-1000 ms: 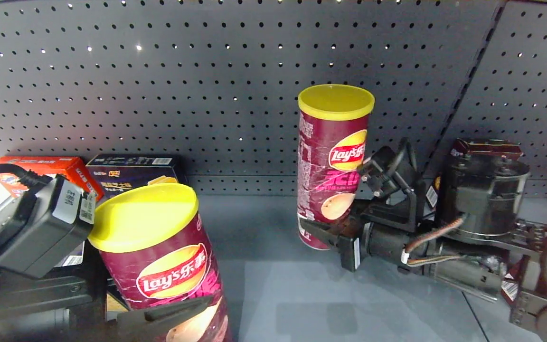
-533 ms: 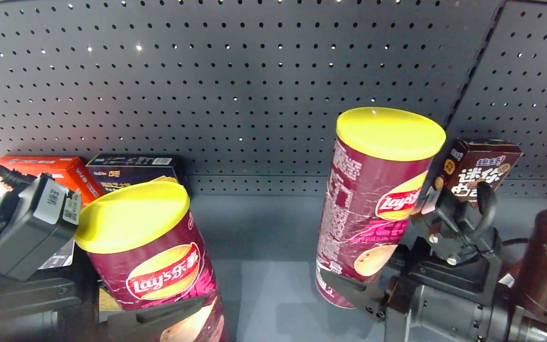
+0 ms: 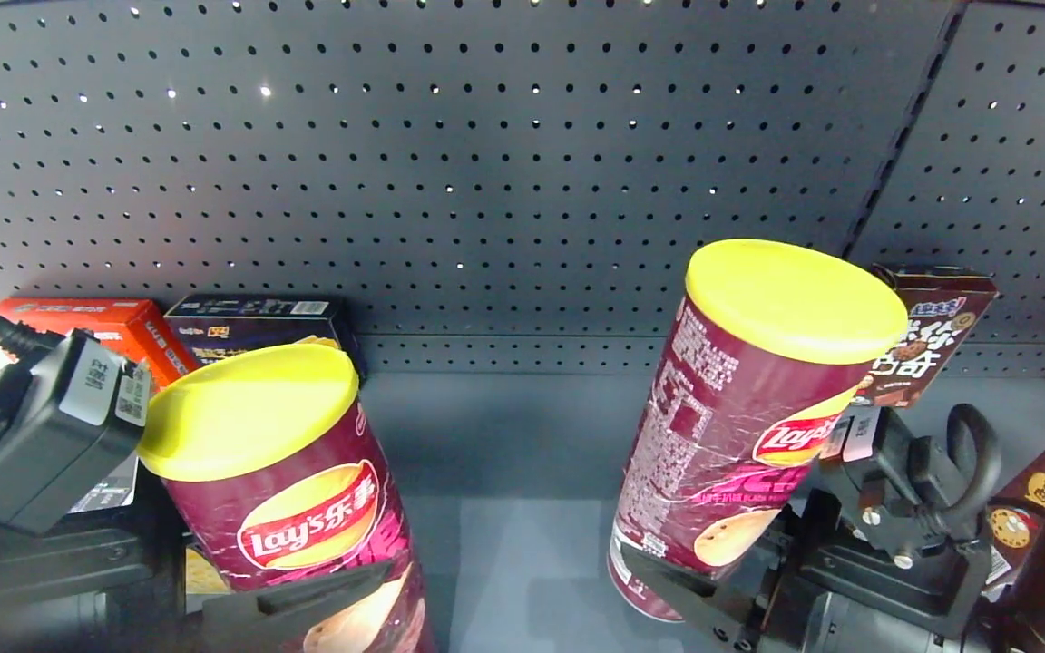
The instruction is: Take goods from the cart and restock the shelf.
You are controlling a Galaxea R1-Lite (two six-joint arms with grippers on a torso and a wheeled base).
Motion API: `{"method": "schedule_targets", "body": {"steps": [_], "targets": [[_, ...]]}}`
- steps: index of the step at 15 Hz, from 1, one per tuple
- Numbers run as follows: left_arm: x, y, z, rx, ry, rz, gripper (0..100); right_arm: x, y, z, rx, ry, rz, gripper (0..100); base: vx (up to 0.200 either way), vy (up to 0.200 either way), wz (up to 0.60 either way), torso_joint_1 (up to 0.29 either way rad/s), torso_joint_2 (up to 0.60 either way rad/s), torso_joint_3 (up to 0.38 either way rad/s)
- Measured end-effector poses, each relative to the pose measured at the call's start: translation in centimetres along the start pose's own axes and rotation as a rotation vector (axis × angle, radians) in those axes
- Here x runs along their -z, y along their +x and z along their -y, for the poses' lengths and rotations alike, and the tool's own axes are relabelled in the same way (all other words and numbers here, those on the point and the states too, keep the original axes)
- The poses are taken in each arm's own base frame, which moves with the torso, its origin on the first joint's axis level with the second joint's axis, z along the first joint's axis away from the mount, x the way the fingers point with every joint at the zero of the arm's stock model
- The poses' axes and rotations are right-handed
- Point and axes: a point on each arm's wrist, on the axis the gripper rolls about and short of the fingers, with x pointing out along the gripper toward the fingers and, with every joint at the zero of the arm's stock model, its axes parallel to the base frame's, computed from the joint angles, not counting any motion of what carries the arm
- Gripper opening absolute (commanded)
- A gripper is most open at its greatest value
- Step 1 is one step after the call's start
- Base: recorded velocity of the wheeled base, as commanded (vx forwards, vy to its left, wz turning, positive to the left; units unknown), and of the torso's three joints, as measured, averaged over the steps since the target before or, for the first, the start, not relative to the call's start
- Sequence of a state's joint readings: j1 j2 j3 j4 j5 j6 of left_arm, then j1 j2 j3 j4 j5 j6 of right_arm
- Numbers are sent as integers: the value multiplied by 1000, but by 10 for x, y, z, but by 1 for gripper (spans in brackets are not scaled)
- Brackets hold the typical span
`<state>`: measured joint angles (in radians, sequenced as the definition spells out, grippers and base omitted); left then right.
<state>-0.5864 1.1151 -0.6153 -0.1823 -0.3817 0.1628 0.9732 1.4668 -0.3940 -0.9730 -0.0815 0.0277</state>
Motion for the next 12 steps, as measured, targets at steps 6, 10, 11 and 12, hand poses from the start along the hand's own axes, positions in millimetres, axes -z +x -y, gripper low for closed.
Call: {"method": "schedule_targets", "body": {"steps": [6, 10, 11, 12], "targets": [[1, 0, 0, -12, -1, -5, 0, 20, 16, -12, -30, -10, -47, 0, 0, 0, 0, 0, 0, 0], [5, 0, 0, -15, -6, -13, 0, 32, 22, -14, -36, -14, -83, 0, 0, 0, 0, 0, 0, 0], [6, -1, 0, -15, -6, -14, 0, 34, 23, -14, -36, -14, -93, 0, 0, 0, 0, 0, 0, 0], [7, -2, 1, -15, -6, -13, 0, 36, 24, -14, -35, -15, -101, 0, 0, 0, 0, 0, 0, 0]]}}
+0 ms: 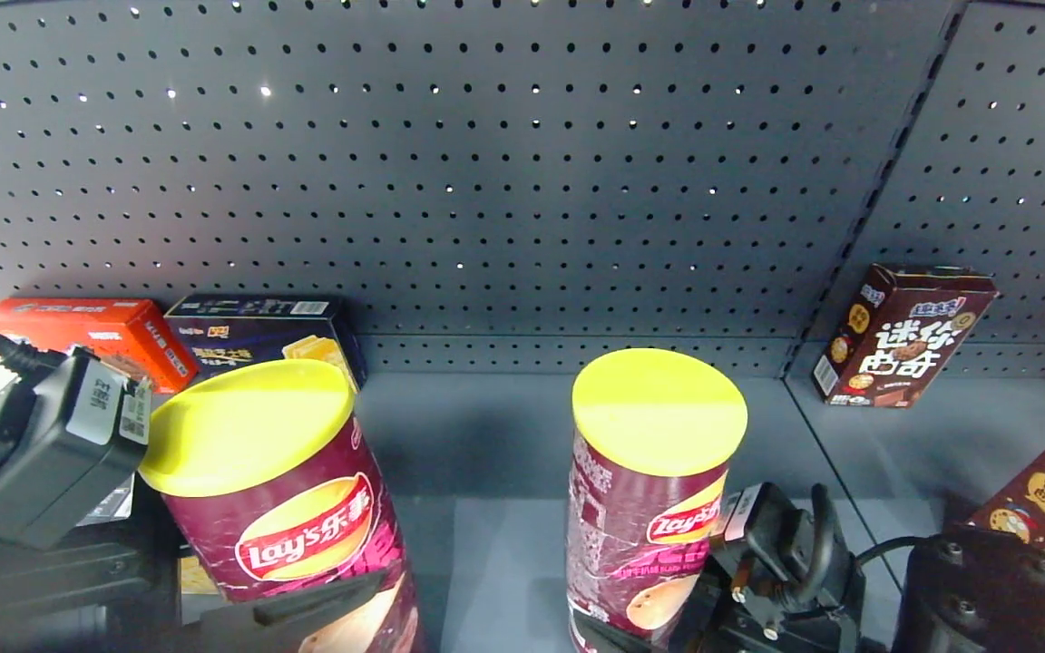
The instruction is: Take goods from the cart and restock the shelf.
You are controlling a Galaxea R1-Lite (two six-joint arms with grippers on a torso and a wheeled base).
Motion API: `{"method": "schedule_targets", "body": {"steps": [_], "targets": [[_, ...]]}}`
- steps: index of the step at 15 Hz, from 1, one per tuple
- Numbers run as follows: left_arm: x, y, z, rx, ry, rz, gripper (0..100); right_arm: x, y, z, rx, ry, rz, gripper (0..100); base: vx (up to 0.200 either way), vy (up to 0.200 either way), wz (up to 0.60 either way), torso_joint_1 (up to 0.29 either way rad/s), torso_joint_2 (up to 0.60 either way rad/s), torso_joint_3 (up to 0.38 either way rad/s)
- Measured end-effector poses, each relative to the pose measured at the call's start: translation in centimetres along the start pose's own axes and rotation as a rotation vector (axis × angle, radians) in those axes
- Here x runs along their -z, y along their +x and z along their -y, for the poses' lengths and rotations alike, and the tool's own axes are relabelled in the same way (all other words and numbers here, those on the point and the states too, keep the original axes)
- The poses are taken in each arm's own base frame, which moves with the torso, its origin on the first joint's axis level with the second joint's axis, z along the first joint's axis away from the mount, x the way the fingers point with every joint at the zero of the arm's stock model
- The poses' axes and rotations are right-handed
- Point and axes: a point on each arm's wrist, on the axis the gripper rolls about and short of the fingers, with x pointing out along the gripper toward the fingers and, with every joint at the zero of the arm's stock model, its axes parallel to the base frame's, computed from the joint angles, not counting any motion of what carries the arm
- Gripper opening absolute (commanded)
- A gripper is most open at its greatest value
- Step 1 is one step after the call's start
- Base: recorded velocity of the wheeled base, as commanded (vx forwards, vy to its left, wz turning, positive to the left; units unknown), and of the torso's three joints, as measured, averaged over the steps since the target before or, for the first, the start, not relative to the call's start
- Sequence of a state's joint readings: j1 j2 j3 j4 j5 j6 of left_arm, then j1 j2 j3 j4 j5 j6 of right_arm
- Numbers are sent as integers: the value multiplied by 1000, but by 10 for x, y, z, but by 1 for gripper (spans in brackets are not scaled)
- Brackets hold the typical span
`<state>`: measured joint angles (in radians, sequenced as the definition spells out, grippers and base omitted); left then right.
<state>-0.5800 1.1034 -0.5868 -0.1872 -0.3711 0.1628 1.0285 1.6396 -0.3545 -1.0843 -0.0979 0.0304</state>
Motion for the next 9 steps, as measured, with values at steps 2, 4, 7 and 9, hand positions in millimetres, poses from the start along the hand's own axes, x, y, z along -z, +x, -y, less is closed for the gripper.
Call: {"method": "schedule_targets", "body": {"steps": [2, 4, 7, 9], "targets": [[2, -2, 1, -1, 0, 0, 0, 2, 4, -1, -1, 0, 0, 0, 0, 0, 0, 0, 0, 0], [3, -4, 2, -1, 1, 3, 0, 4, 9, -1, -1, 1, 14, 0, 0, 0, 0, 0, 0, 0], [3, -5, 2, -1, 1, 7, 0, 9, 15, 0, 3, 0, 8, 0, 0, 0, 0, 0, 0, 0], [3, -6, 3, -2, -8, 8, 0, 12, 17, 1, 6, 0, 0, 0, 0, 0, 0, 0, 0, 0]]}}
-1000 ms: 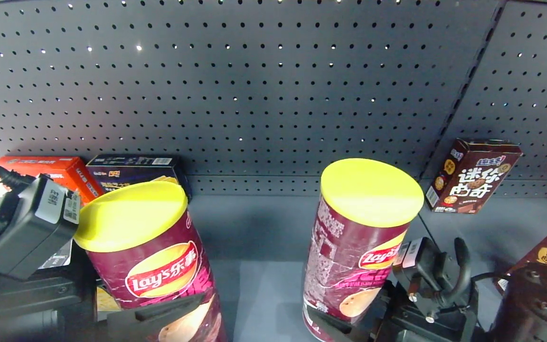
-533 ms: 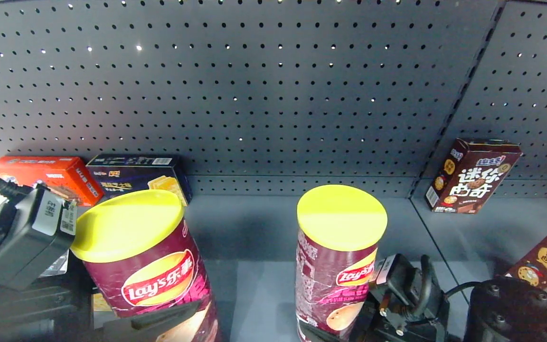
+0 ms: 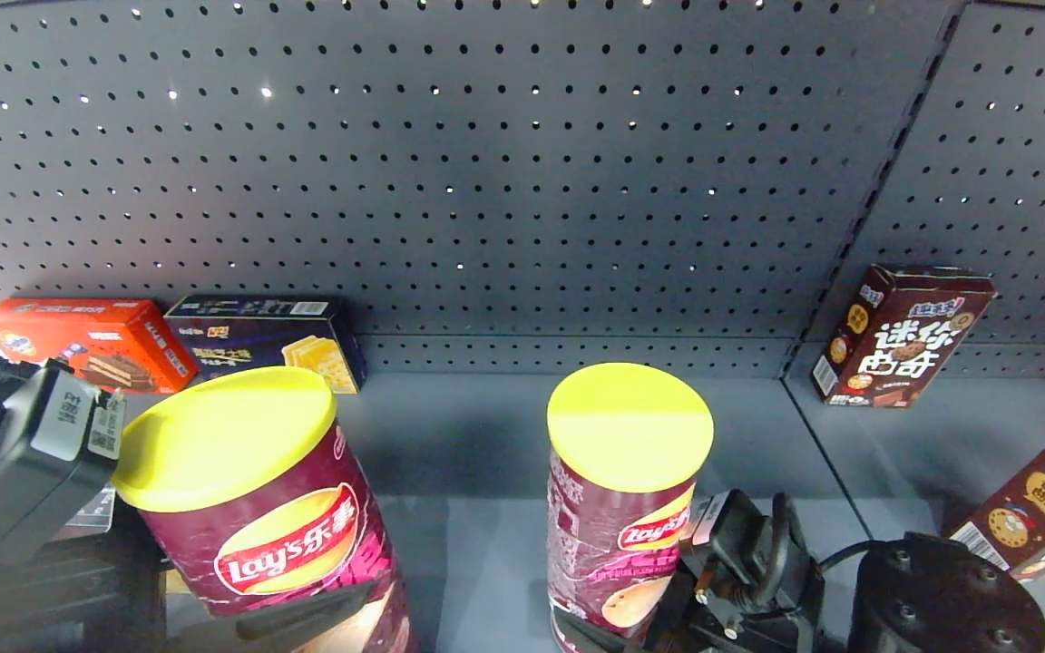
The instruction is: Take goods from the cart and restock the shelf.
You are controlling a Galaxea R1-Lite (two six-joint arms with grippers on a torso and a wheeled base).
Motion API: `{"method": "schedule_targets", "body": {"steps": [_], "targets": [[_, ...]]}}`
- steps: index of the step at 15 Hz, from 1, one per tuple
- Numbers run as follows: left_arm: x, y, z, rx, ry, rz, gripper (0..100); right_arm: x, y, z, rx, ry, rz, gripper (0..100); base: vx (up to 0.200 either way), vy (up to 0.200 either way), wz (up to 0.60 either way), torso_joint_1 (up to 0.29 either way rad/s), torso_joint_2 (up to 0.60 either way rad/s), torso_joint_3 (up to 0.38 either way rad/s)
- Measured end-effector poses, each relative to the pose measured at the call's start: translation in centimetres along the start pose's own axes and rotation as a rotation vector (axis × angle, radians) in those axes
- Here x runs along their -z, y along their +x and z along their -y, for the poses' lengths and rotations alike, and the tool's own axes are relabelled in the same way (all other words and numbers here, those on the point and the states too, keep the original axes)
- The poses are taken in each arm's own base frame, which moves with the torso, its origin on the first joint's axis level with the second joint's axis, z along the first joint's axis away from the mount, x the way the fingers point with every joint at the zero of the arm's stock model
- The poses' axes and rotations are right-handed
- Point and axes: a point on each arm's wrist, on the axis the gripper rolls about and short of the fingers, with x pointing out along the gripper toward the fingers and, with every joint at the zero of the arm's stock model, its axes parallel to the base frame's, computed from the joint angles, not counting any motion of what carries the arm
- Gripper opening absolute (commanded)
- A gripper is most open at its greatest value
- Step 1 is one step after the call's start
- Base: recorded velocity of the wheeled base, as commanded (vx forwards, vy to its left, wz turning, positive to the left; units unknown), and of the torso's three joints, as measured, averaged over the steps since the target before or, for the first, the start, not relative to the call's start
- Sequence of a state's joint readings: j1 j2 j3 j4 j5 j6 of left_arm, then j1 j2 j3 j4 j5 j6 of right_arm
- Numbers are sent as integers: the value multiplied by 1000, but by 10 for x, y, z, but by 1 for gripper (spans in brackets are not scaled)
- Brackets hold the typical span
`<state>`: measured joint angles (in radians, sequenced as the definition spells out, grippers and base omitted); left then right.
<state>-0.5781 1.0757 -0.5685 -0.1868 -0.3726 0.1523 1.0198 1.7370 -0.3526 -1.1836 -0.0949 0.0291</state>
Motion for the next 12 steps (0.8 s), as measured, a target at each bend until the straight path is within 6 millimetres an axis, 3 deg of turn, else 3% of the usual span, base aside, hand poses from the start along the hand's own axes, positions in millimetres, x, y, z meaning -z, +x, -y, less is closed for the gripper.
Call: {"method": "schedule_targets", "body": {"steps": [6, 7, 12], "targets": [[2, 0, 0, 1, -12, -4, 0, 1, 4, 14, 51, 7, 4, 0, 0, 0, 0, 0, 0, 0], [2, 0, 0, 1, -12, -5, 0, 3, 3, 14, 52, 5, 1, 100, 0, 0, 0, 0, 0, 0], [2, 0, 1, 2, -12, -5, 0, 8, -2, 14, 56, 2, -14, 100, 0, 0, 0, 0, 0, 0]]}}
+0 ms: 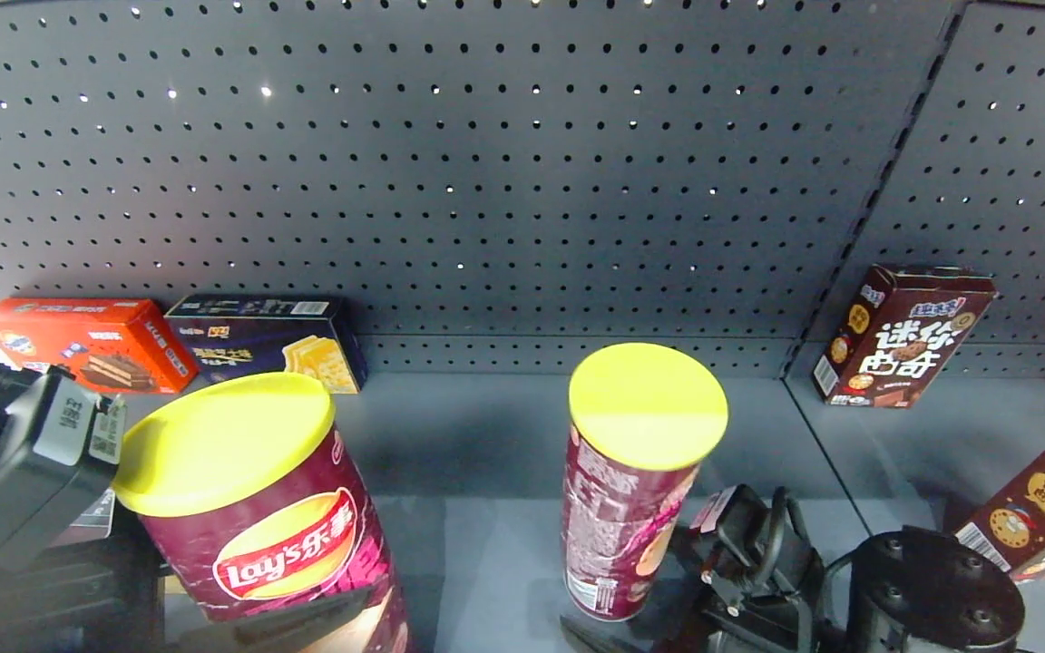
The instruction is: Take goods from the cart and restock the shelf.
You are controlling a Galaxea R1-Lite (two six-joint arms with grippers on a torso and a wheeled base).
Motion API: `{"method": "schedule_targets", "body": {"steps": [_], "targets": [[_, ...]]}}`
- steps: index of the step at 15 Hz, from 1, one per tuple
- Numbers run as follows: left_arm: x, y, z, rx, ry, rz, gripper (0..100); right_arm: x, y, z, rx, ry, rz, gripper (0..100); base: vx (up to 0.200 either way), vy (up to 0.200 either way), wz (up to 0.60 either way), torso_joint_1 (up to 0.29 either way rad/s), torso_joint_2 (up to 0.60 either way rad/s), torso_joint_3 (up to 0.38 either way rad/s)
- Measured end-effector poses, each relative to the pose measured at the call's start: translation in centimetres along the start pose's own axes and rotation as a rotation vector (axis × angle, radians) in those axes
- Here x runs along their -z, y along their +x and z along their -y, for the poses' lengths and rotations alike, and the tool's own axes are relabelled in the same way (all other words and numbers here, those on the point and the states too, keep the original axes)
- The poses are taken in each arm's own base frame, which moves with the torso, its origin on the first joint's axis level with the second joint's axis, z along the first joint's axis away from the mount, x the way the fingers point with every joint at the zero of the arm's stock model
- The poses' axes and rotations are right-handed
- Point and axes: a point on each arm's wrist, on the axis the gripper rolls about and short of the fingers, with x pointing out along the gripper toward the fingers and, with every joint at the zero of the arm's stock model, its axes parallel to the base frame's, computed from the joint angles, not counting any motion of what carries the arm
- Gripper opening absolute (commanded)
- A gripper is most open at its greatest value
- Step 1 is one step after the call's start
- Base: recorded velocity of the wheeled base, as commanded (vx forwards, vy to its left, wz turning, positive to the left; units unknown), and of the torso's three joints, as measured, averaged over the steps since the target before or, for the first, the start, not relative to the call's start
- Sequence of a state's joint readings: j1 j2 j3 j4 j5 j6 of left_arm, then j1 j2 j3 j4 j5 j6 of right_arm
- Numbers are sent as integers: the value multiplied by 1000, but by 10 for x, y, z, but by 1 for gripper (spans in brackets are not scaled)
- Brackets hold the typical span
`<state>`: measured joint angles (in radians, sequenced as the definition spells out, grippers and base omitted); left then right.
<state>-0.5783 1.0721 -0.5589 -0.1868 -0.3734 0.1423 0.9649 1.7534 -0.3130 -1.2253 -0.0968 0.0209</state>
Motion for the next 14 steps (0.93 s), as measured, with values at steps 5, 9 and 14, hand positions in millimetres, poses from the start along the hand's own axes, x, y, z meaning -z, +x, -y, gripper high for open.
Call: {"method": "schedule_targets", "body": {"steps": [5, 9, 14], "targets": [[4, 0, 1, 6, -3, -10, 0, -4, -29, 3, -2, 0, 48, 100, 0, 0, 0, 0, 0, 0], [6, 1, 1, 8, -4, -16, 0, -11, -70, 7, -2, -19, 124, 100, 0, 0, 0, 0, 0, 0], [7, 0, 1, 9, -1, -15, 0, -9, -103, 10, 0, -23, 178, 100, 0, 0, 0, 0, 0, 0]]}}
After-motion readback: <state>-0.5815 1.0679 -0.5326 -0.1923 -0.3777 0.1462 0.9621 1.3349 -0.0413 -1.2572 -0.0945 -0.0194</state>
